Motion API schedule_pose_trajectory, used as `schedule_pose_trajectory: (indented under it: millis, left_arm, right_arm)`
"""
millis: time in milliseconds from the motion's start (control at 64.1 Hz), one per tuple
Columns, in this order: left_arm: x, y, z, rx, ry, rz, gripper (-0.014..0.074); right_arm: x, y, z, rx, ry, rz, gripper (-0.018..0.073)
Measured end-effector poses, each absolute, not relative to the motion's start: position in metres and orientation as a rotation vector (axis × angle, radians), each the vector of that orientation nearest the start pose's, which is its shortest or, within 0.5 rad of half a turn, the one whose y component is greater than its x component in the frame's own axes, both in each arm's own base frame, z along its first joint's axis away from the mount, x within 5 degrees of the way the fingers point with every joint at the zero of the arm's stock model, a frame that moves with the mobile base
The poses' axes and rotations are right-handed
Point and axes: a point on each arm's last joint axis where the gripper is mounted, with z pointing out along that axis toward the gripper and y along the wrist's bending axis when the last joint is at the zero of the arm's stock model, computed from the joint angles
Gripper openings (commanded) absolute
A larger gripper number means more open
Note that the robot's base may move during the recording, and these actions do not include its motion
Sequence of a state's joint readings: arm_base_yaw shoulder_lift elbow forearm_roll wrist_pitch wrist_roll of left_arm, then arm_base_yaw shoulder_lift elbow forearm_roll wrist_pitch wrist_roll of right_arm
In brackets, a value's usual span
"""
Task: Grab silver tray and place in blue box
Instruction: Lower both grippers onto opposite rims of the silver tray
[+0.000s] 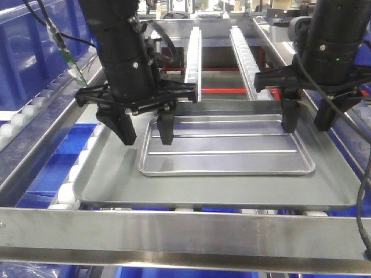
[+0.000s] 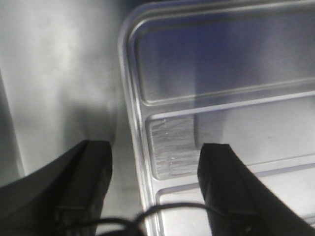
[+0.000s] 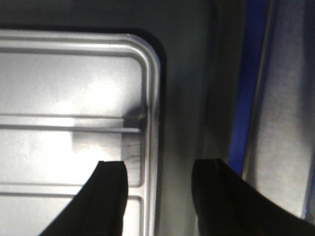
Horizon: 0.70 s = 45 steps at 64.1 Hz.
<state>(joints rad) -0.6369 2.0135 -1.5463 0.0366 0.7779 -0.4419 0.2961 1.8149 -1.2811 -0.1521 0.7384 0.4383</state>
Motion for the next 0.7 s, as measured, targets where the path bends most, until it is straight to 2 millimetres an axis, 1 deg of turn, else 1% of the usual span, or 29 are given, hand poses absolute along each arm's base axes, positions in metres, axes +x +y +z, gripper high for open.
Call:
schedule_pose_trajectory:
  millis: [250,468,531,593,624,702]
  left_arm:
    - [0.351,-0.257,0.199,0.299,2.754,-0.251,0.0305]
    - [0.355,-0.254,0.198,0.284,2.752,-0.253,0.0304]
    - [0.356,-0.254,0.198,0.279,2.752,-0.255,0.0290]
    - [0.357,-0.252,0.198,0.267,2.754,-0.256,0.0242]
    - [0.358,-0.252,0.198,0.267,2.752,-0.257,0.0211]
    - [0.358,-0.251,0.198,0.263,2.753,-0.257,0.0094]
  right_arm:
    - [0.368,0.103,0.194,0.067,2.779,0.021,0.0415]
    - [0.370,0.104,0.194,0.059,2.768,0.029,0.0405]
    - [0.370,0.104,0.194,0.056,2.766,0.029,0.0368]
    - [0.370,0.104,0.195,0.055,2.762,0.031,0.0295]
    - [0.370,0.104,0.195,0.057,2.760,0.034,0.0258]
    - [0.371,0.104,0.195,0.058,2.757,0.039,0.0149]
